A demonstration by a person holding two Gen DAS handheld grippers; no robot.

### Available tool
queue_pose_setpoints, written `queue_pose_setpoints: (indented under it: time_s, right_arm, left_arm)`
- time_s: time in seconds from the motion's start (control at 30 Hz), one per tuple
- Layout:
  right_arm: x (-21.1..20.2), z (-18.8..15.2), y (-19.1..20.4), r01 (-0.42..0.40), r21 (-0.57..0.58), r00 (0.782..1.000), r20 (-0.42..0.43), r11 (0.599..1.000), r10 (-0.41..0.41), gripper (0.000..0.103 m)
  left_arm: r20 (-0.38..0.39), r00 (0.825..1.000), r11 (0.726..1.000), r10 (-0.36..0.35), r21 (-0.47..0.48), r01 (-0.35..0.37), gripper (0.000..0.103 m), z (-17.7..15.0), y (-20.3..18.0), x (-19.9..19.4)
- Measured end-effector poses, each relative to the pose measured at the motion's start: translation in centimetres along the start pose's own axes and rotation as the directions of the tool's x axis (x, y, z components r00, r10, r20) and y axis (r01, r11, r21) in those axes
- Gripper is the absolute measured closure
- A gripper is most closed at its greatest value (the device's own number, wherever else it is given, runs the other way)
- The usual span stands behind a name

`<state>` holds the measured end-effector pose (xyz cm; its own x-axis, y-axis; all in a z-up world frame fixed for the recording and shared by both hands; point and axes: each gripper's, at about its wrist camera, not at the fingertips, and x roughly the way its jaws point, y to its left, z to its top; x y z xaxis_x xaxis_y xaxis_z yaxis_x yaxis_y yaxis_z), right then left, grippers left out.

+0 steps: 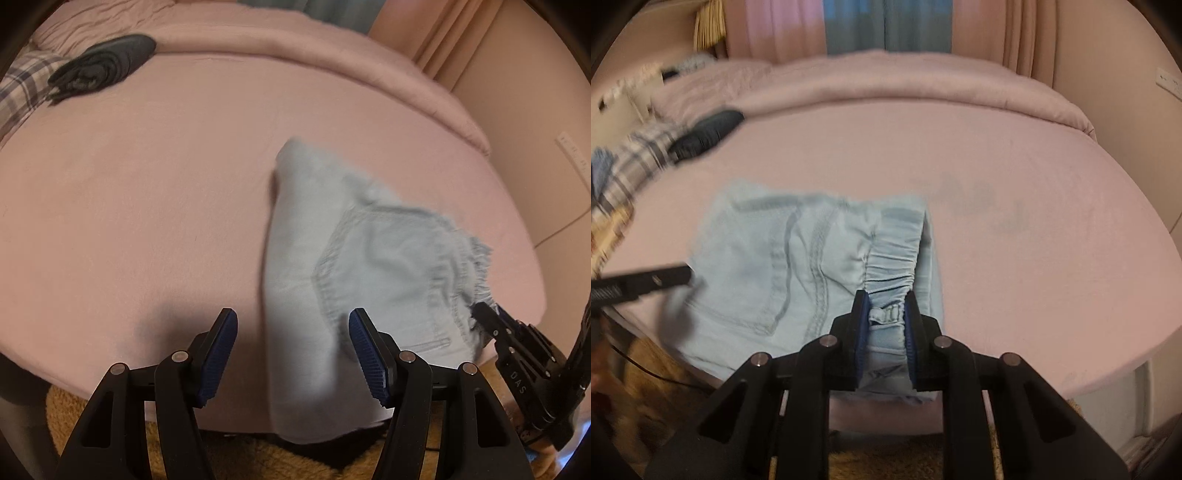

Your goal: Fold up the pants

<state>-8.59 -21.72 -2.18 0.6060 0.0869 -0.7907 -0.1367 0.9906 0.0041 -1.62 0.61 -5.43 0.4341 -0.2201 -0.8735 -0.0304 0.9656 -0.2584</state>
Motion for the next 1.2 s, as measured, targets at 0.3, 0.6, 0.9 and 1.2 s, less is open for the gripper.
queue_pose_setpoints:
  time_s: [0.3, 0.6, 0.9, 1.2]
  right_arm:
    - [-0.4, 0.0, -0.9, -0.023, 0.033, 1.0, -0.009, 0.999, 0.023, 0.077]
    - [-1.8, 0.5, -1.5, 0.009, 0.068, 1.0, 0.007, 0.998, -0.009, 0.048]
    - [-0.8, 0.9, -2.6, -0.06, 0.115, 0.998, 0.016, 0.992, 0.059, 0.015]
    - [0.4, 0.8, -6.2, -0.167, 0.28, 0.986, 0.017, 0.945, 0.169, 0.014]
  left_arm:
    - [-0.033, 0.999, 1.0, -0.024, -0.018, 0.023, 0.039, -0.2, 1.0, 1.2]
    - [0.014, 0.991, 0.989, -0.131, -0.064, 0.132, 0.039, -0.2, 3.8, -1.6]
    - [0.012, 0.996, 0.987, -0.092, -0.128, 0.093, 0.033, 0.2, 5.4, -0.9]
    - [-0.023, 0.988, 0.987, -0.155, -0.049, 0.154, 0.032, 0.2, 2.8, 0.9]
